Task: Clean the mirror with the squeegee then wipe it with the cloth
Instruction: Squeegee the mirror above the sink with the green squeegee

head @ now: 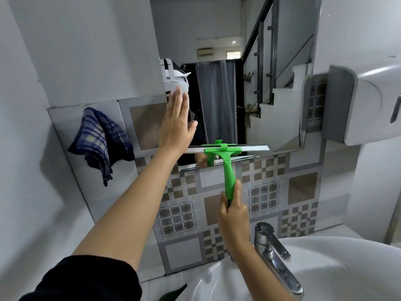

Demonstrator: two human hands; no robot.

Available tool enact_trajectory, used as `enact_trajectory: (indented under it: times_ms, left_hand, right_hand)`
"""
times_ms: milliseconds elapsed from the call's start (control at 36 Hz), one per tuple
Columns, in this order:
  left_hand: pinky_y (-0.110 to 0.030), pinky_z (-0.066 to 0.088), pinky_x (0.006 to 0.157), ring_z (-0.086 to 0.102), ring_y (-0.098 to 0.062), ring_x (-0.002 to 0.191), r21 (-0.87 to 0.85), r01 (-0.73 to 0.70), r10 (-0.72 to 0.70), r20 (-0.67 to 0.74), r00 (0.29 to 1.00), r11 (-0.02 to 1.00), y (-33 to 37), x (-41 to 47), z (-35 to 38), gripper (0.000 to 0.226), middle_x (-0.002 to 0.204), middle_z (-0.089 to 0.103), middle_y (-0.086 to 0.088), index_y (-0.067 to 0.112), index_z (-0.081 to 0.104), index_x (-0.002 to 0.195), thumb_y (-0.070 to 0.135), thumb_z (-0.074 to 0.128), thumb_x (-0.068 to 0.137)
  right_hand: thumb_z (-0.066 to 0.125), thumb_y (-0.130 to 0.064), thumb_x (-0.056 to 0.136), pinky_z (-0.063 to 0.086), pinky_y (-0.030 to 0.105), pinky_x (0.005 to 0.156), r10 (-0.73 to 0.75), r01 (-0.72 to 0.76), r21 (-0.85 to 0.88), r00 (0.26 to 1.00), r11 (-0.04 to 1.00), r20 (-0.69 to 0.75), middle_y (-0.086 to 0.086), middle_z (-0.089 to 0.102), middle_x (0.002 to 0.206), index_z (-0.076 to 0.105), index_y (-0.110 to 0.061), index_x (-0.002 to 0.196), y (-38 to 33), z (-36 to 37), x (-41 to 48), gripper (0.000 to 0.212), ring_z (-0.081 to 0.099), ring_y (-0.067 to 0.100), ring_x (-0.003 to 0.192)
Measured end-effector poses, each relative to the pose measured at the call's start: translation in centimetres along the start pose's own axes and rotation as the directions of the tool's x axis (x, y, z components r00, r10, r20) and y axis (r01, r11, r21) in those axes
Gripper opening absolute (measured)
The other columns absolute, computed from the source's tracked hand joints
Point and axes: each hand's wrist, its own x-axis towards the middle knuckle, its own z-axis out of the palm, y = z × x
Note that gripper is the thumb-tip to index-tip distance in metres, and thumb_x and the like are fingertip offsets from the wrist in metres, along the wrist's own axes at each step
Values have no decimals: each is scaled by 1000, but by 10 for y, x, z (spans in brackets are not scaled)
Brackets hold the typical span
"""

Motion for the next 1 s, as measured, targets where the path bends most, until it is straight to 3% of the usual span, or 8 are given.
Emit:
enact_trajectory:
  times_ms: [139,278,417,583,694,806,917,1000]
  left_hand:
    - [-27,16,111,0,-24,144,-12,-1,1,4,1000,1000,0,-13,8,73,157,2,-9,9,9,147,22,54,91]
    - [-41,41,105,2,-26,144,-43,3,-1,26,1000,999,1,-24,11,72,157,4,-10,10,10,147,20,55,90]
    - [-39,46,100,-1,-26,144,-31,16,-14,73,997,999,1,-34,12,72,157,0,-9,11,8,147,17,53,90]
    - [-28,46,96,-1,-25,144,-44,35,-31,87,996,998,8,-45,10,72,157,-1,-9,10,9,147,7,50,88]
    - [-16,38,95,15,-20,143,-217,88,-60,129,990,972,18,-51,2,65,157,4,-8,9,18,146,9,52,91]
    - [-39,28,113,28,-18,138,-470,68,50,234,971,880,37,-69,-7,53,150,30,-10,6,33,141,19,51,93]
    - [-17,19,112,26,-6,136,-488,-14,154,250,956,873,52,-92,-20,46,148,36,-3,13,38,140,24,47,96]
    - [-5,10,108,20,-1,136,-430,-109,216,209,954,896,51,-105,-30,43,147,37,-1,15,39,139,24,45,97]
  right_hand:
    - [45,-23,95,37,26,45,-9,9,-67,1000,998,4,0,48,65,18,-24,145,12,-2,-7,57,44,14,49]
    - [45,-25,94,41,29,47,-18,19,-116,1000,993,12,-1,50,73,20,-22,145,20,-4,-12,57,47,14,53]
    - [46,-26,94,49,35,50,10,-6,-125,999,992,32,-1,51,68,21,-28,144,29,-6,-20,56,51,17,55]
    - [44,-27,94,44,29,47,35,-30,-77,997,997,65,0,54,70,20,-33,142,34,-13,-37,54,55,17,59]
    - [45,-29,93,44,28,47,11,-9,-33,997,999,72,0,54,69,21,-34,142,29,-20,-42,54,53,15,57]
    - [49,-28,92,46,33,43,-66,62,58,995,996,69,-2,52,61,31,-34,138,14,-32,-41,49,48,12,49]
    - [53,-25,91,50,38,45,-166,149,132,978,980,129,7,57,64,40,-31,134,-2,-53,-31,46,47,13,47]
    - [56,-24,90,52,39,51,-190,152,159,945,976,265,8,61,74,36,-28,138,-7,-77,-13,53,50,15,52]
